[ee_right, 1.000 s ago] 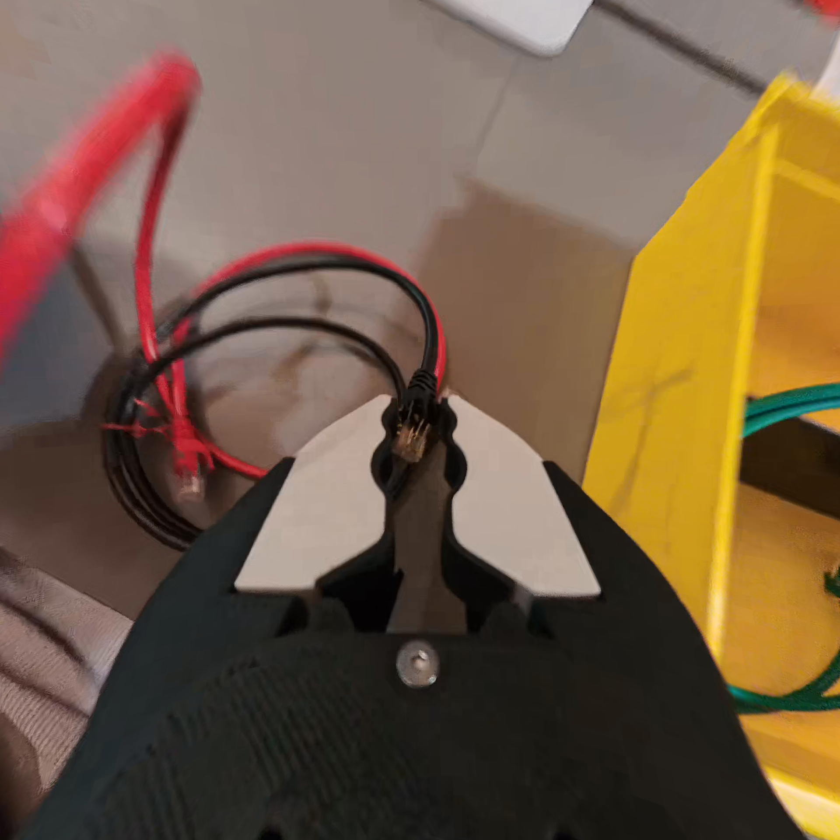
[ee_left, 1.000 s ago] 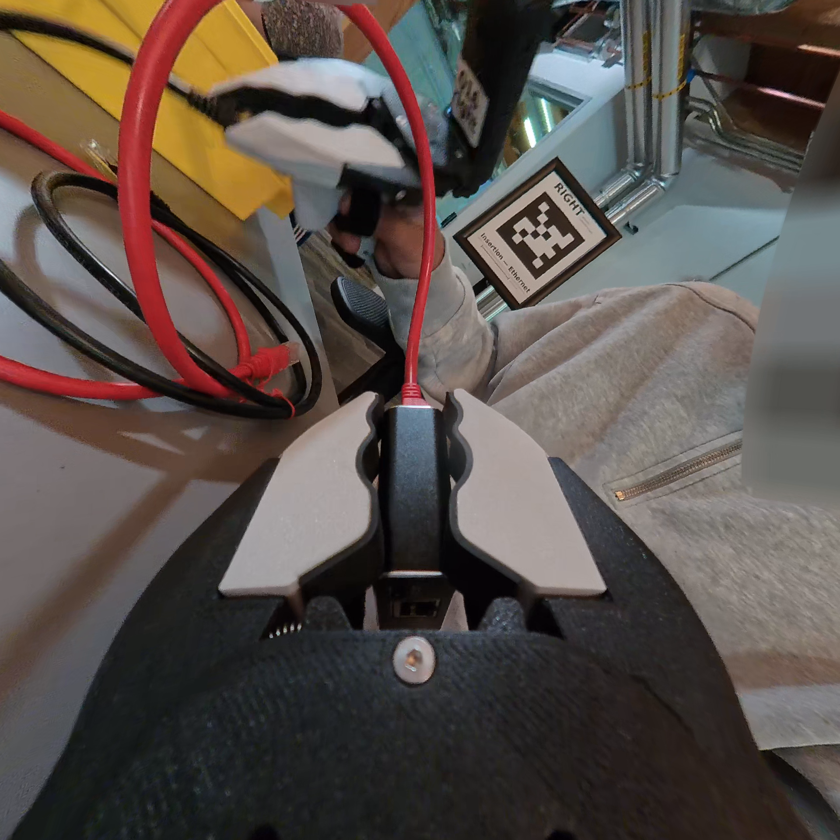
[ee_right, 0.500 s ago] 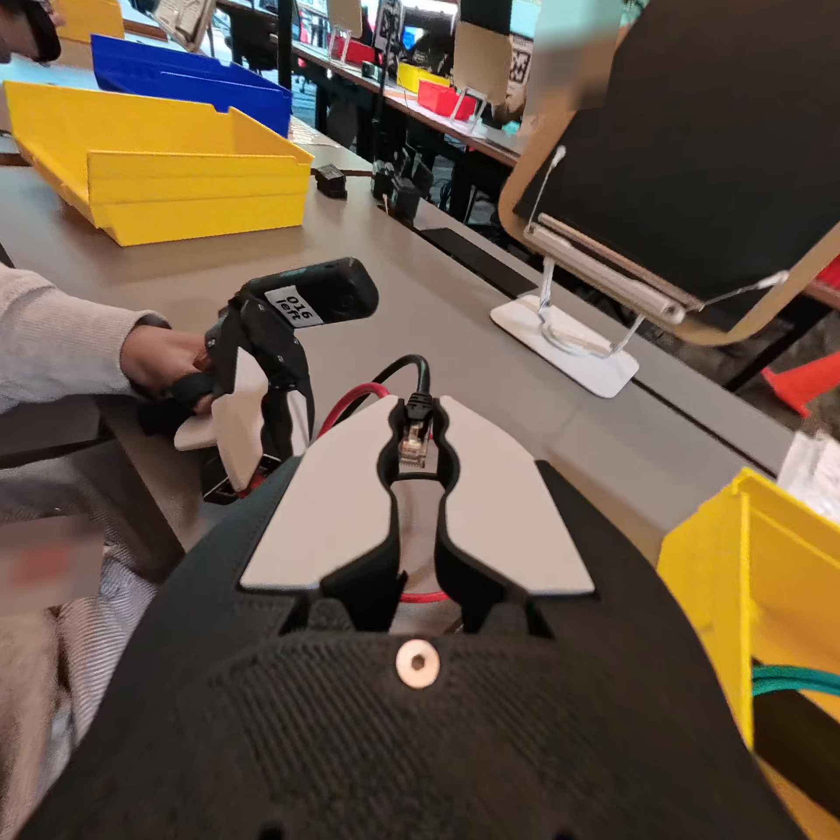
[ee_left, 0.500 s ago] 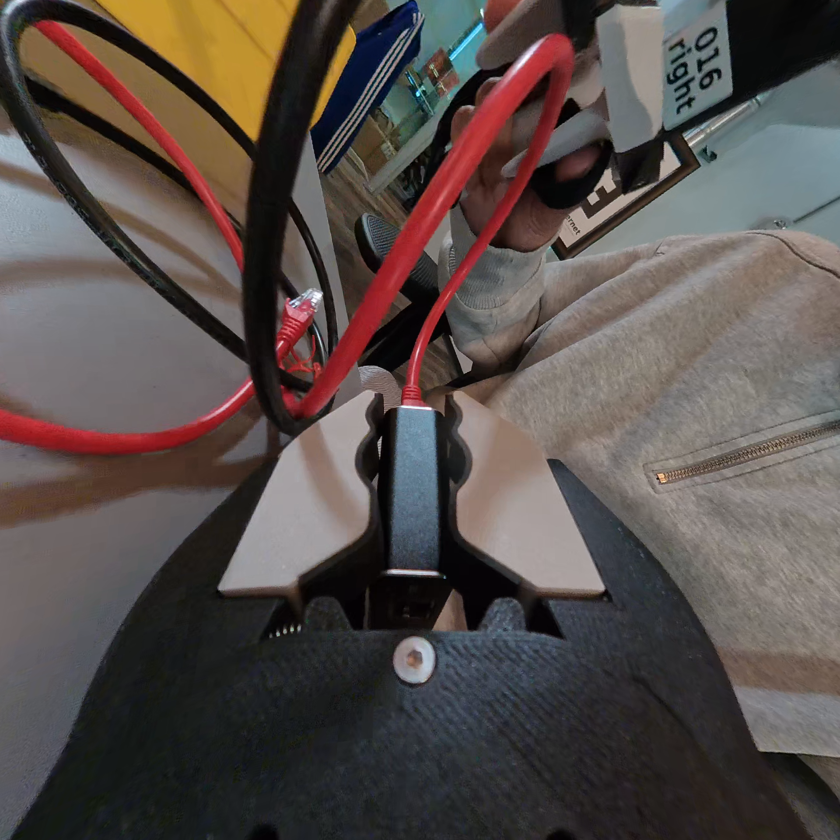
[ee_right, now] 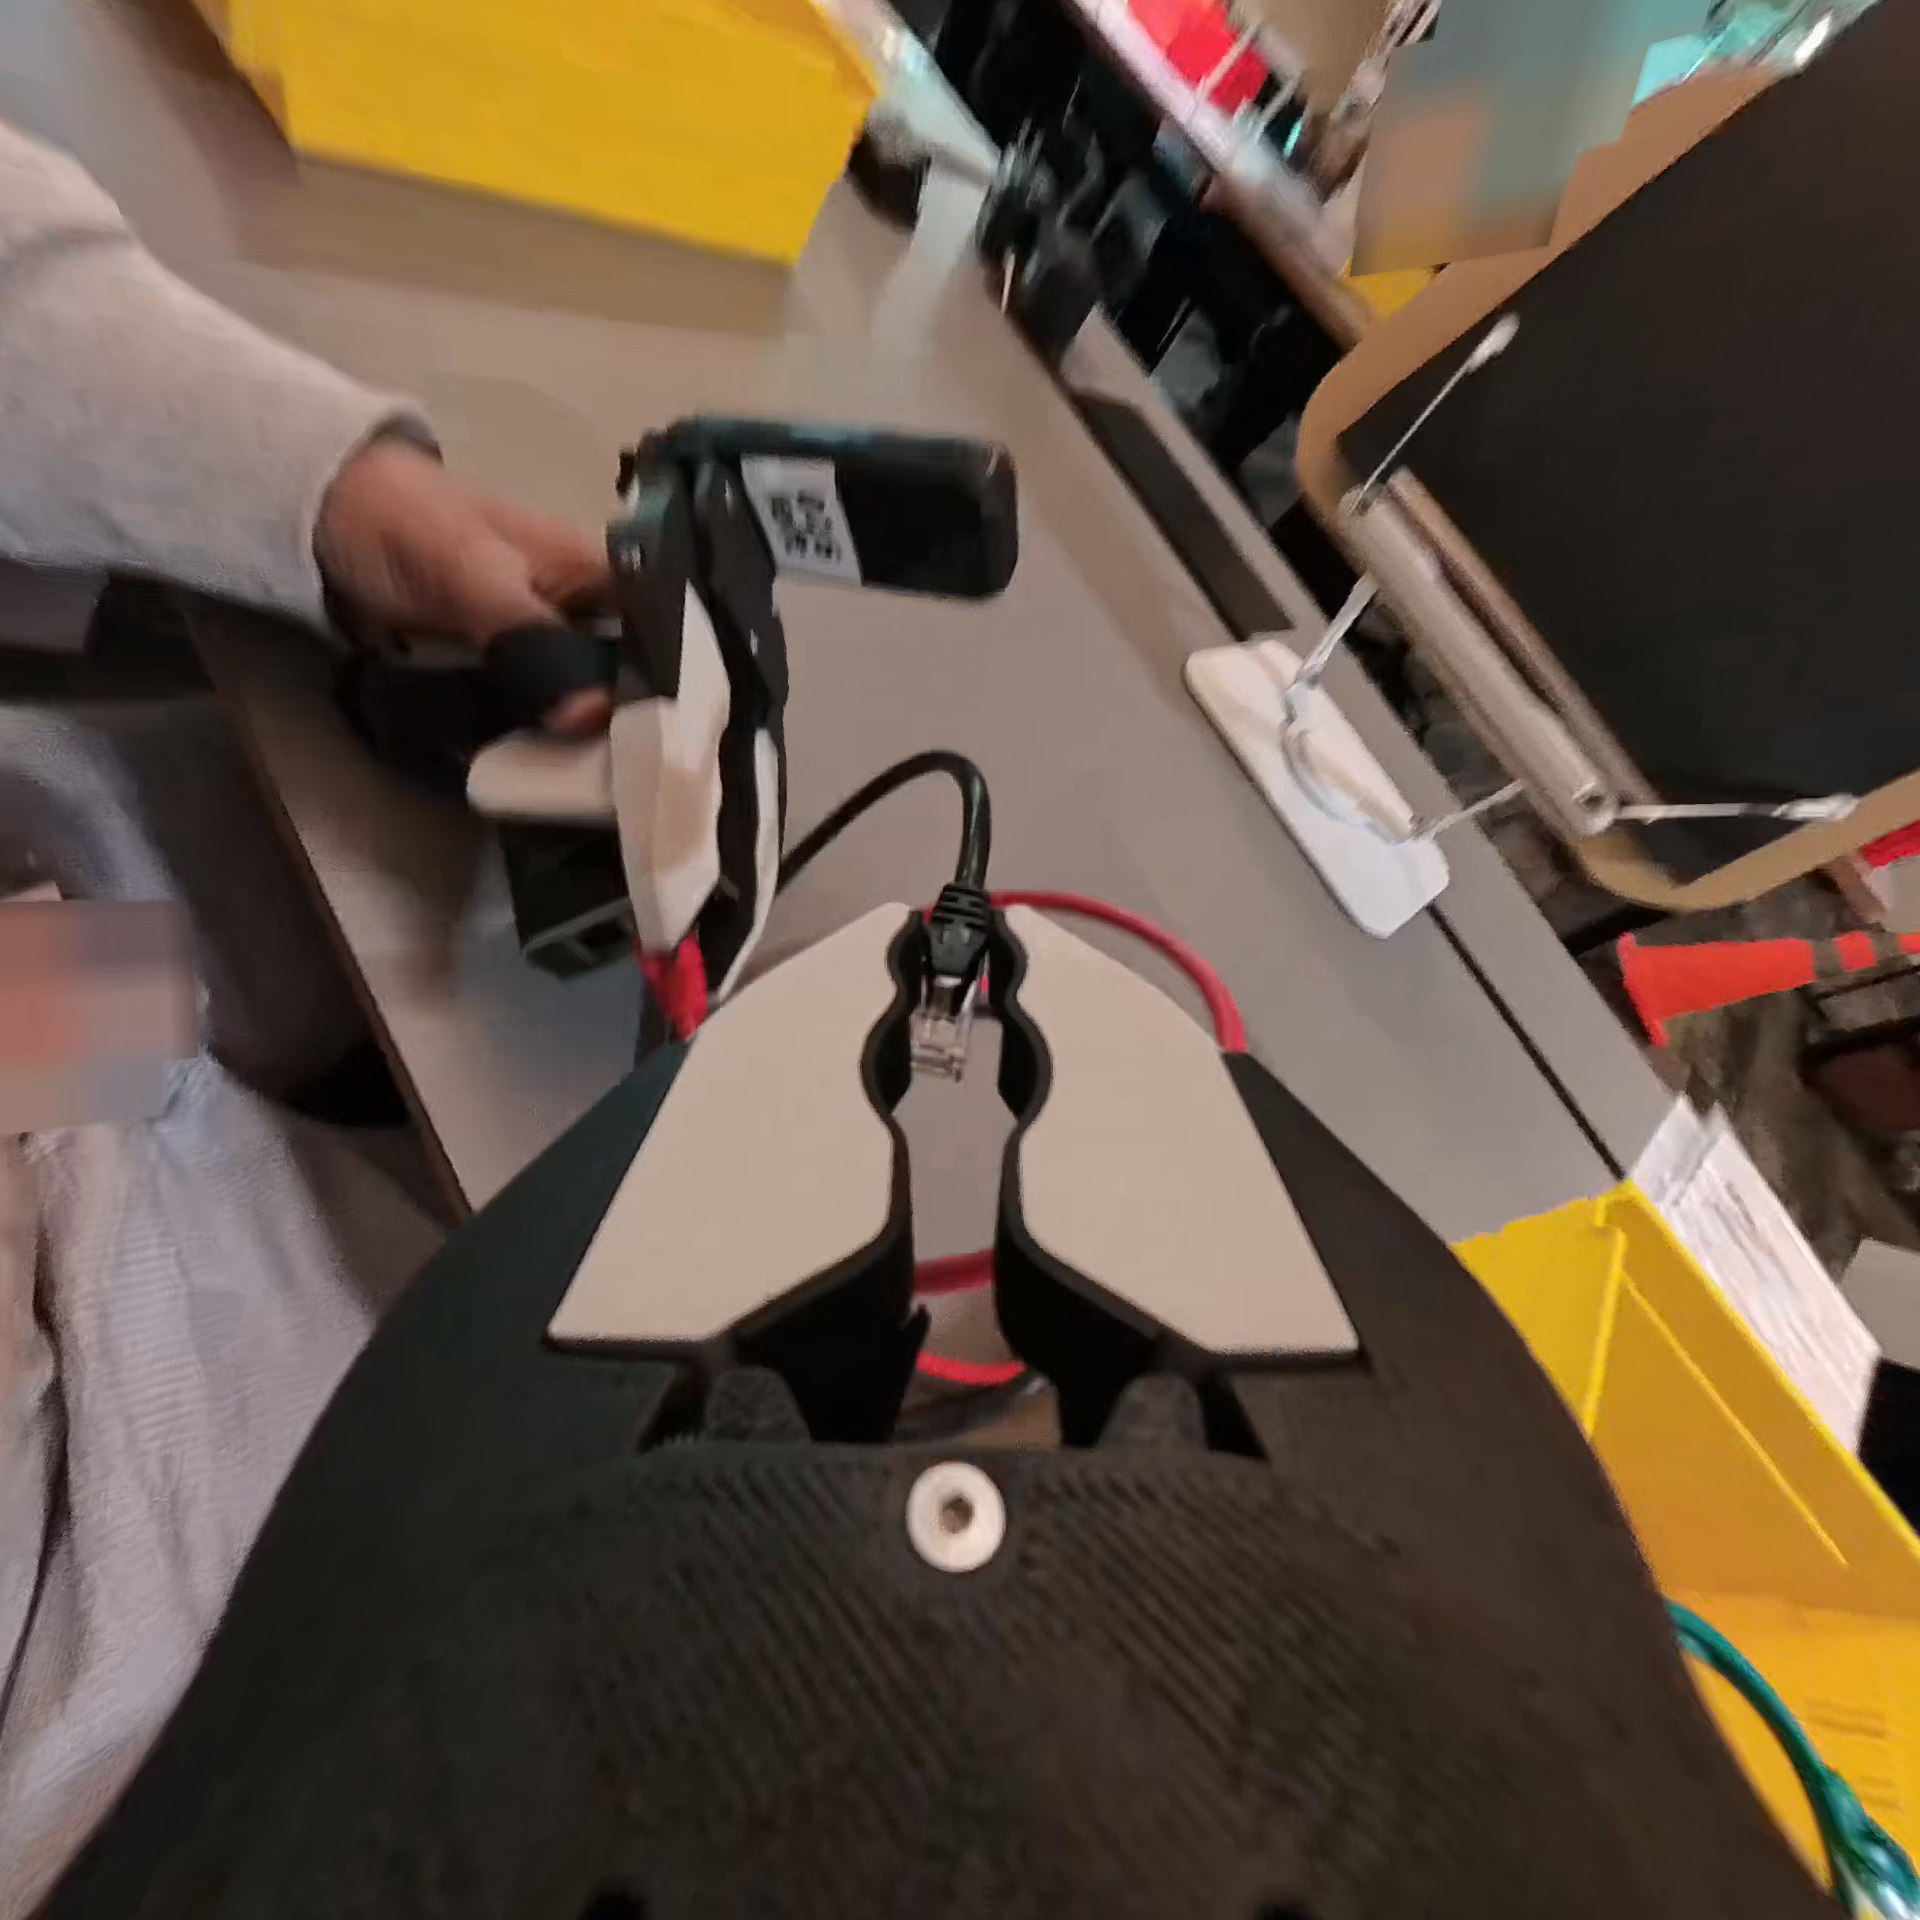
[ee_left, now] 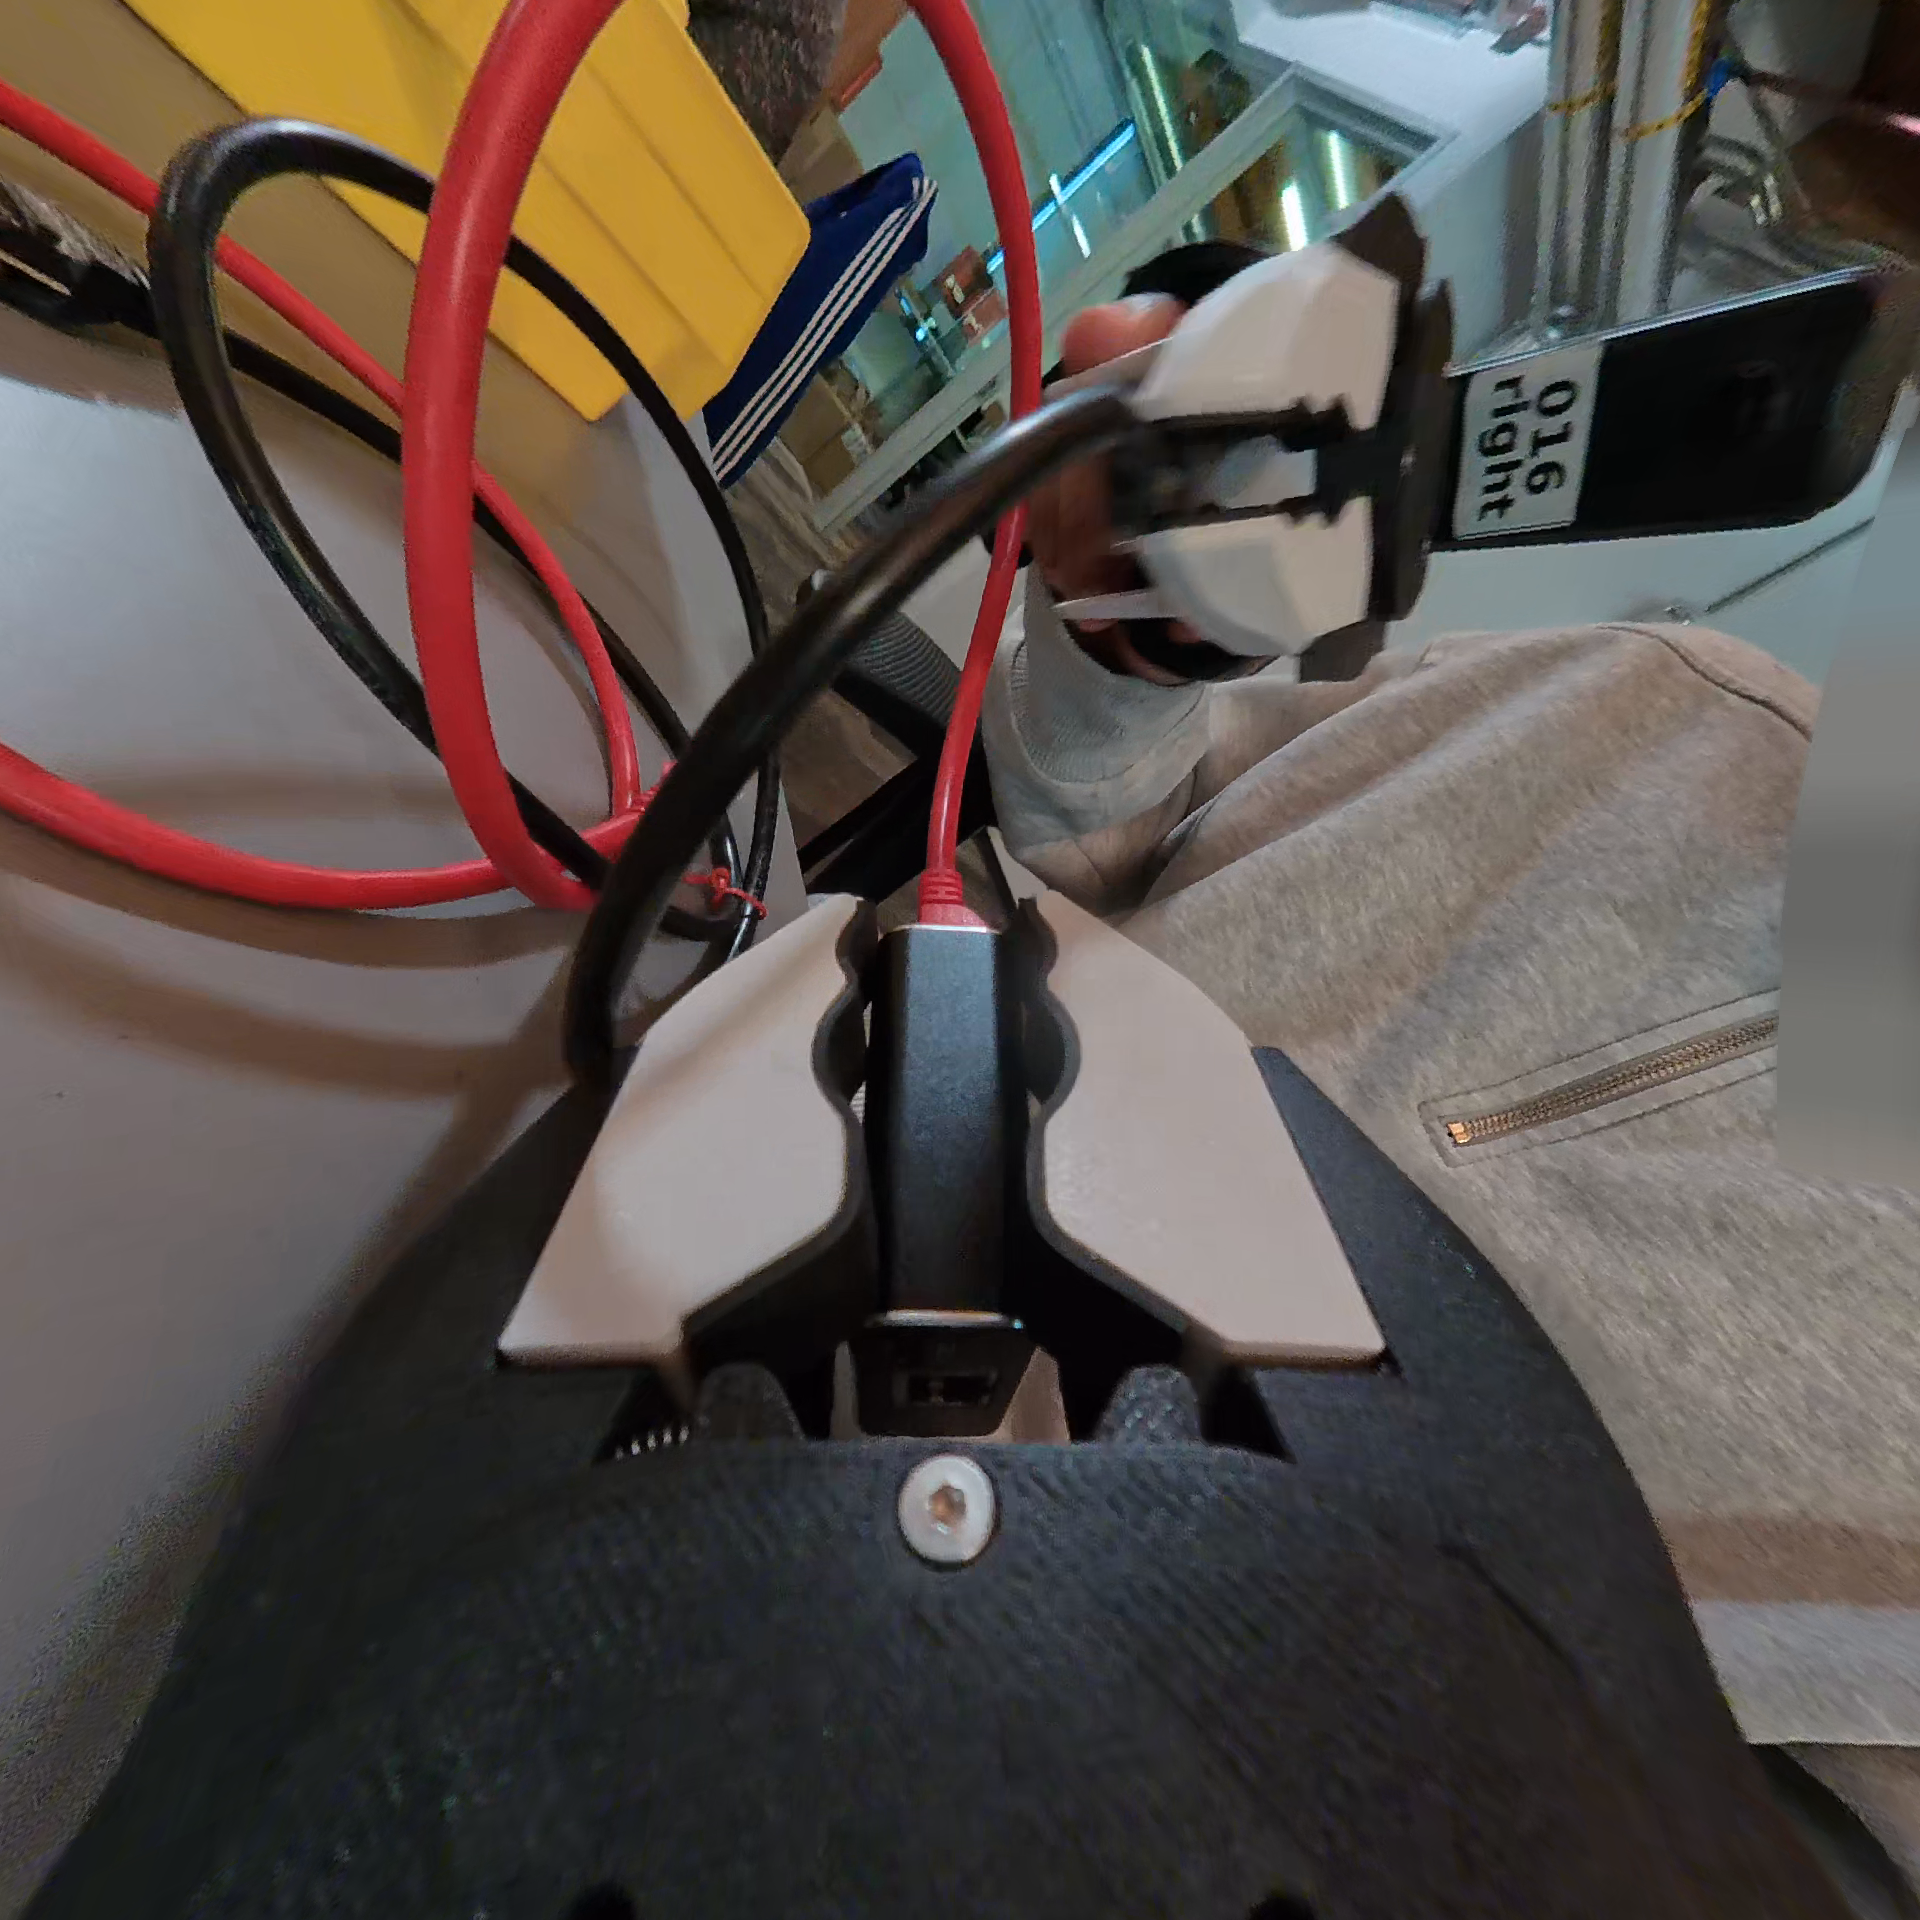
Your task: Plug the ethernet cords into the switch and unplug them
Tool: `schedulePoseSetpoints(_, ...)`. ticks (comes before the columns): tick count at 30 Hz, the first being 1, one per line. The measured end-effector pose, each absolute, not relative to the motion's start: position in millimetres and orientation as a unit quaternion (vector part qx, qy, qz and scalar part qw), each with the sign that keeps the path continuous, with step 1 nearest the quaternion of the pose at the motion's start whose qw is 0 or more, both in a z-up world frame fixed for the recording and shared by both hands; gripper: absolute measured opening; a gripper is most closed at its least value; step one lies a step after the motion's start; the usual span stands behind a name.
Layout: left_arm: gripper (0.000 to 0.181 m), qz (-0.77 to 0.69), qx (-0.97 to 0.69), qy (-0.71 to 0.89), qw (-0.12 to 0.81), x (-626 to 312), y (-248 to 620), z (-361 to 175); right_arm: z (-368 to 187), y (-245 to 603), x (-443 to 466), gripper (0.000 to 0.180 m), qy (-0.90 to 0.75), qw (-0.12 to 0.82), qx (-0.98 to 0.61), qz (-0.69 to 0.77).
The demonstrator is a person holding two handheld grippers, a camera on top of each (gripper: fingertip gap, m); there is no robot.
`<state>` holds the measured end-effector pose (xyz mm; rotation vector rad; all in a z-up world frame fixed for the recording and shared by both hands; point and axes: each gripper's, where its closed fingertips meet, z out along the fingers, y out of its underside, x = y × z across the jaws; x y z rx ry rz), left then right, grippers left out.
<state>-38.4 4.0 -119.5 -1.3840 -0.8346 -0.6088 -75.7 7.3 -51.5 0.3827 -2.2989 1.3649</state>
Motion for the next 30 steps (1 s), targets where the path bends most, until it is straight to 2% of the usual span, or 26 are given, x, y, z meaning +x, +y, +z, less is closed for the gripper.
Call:
schedulePoseSetpoints(6, 0.026, -0.258, -0.581, -0.365, 0.68, -43.7, -5.0, -110.2, -82.7, 23.1, -108.3, 0.012, -0.887, 0.227, 0.083, 0.394)
schedulePoseSetpoints(11, 0.026, -0.242, -0.574, -0.356, 0.696, -45.0, -8.2, -105.0, -70.8, 21.2, -104.5, 0.022, -0.873, 0.225, 0.083, 0.424)
schedulePoseSetpoints(18, 0.026, -0.208, -0.568, -0.34, 0.721, -46.3, -13.3, -96.2, -59.7, 21.0, -103.5, 0.02, -0.858, 0.221, 0.079, 0.456)
schedulePoseSetpoints(24, 0.026, -0.194, -0.559, -0.316, 0.741, -43.8, -17.3, -86.3, -16.6, 26.6, -111.3, 0.021, -0.793, 0.255, 0.046, 0.551)
schedulePoseSetpoints(27, 0.027, -0.189, -0.546, -0.309, 0.755, -43.8, -23.2, -79.9, -4.0, 36.3, -125.7, 0.023, -0.767, 0.232, -0.006, 0.598)
schedulePoseSetpoints(30, 0.027, -0.183, -0.523, -0.313, 0.771, -47.3, -35.0, -74.0, -19.9, 41.5, -144.5, 0.03, -0.779, 0.169, -0.064, 0.6)
